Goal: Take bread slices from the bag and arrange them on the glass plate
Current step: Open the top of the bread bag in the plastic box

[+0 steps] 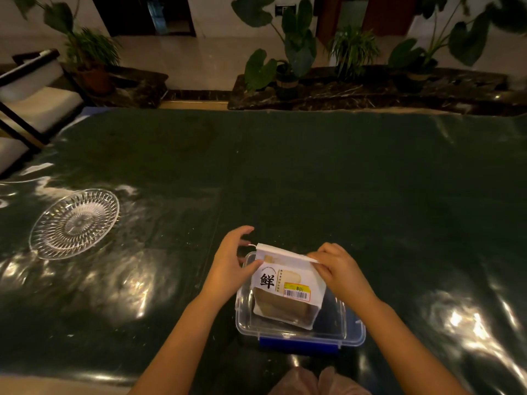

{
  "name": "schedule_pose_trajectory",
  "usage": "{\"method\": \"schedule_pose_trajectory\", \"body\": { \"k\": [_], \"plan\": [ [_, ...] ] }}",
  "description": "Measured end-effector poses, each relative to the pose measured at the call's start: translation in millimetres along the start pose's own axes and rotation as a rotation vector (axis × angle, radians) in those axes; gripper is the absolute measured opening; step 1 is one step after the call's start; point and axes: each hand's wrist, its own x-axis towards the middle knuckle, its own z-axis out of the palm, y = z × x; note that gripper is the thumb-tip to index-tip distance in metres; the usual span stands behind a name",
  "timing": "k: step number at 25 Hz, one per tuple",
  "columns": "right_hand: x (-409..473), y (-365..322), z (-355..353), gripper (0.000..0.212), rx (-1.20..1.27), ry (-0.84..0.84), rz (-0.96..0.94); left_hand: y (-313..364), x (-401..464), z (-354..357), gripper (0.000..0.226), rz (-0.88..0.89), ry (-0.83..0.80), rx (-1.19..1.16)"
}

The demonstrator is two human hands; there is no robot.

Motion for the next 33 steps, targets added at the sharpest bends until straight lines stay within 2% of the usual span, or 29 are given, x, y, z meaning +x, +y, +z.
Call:
{"method": "schedule_pose_trajectory", "body": {
  "k": [4,7,12,15,17,22,24,26,27,28,31,33],
  "plan": [
    [0,-1,-7,0.021,0.079,-0.052,0.036,6,9,-2,0.022,0.136,-0.078,0.115],
    [-2,1,-12,0.016,0.207,0.071,0.155,6,10,-1,0.010,0.066,-0.087,0.100],
    [-6,4,-16,0.012,0.486,0.137,0.357,-1,1,-2,0.017,-0.144,-0.083,-0.107],
    [-4,3,-18,0.010,0.537,0.149,0.386,-7,-2,-10,0.019,-0.220,-0.054,-0.276],
    [-3,1,-19,0.006,0.548,0.139,0.378,-9,-3,-14,0.020,-0.226,-0.061,-0.283],
    [-1,0,-17,0.013,0.514,0.109,0.388,-8,-4,-13,0.019,-0.176,-0.025,-0.187],
    [1,-1,-16,0.014,0.514,0.096,0.407,-6,-4,-14,0.019,-0.089,-0.055,-0.064],
    [3,0,-16,0.015,0.523,0.082,0.429,-1,-3,-13,0.045,-0.009,-0.149,0.041],
    [4,0,-16,0.015,0.538,0.073,0.439,3,-1,-12,0.051,0.014,-0.176,0.071],
    [4,0,-17,0.015,0.559,0.067,0.451,6,1,-10,0.048,0.047,-0.176,0.097],
    [4,0,-16,0.017,0.659,0.070,0.480,6,5,-11,0.021,0.173,-0.103,0.174],
    [2,0,-17,0.019,0.704,0.079,0.508,4,5,-12,0.012,0.152,-0.082,0.133]
  ]
}}
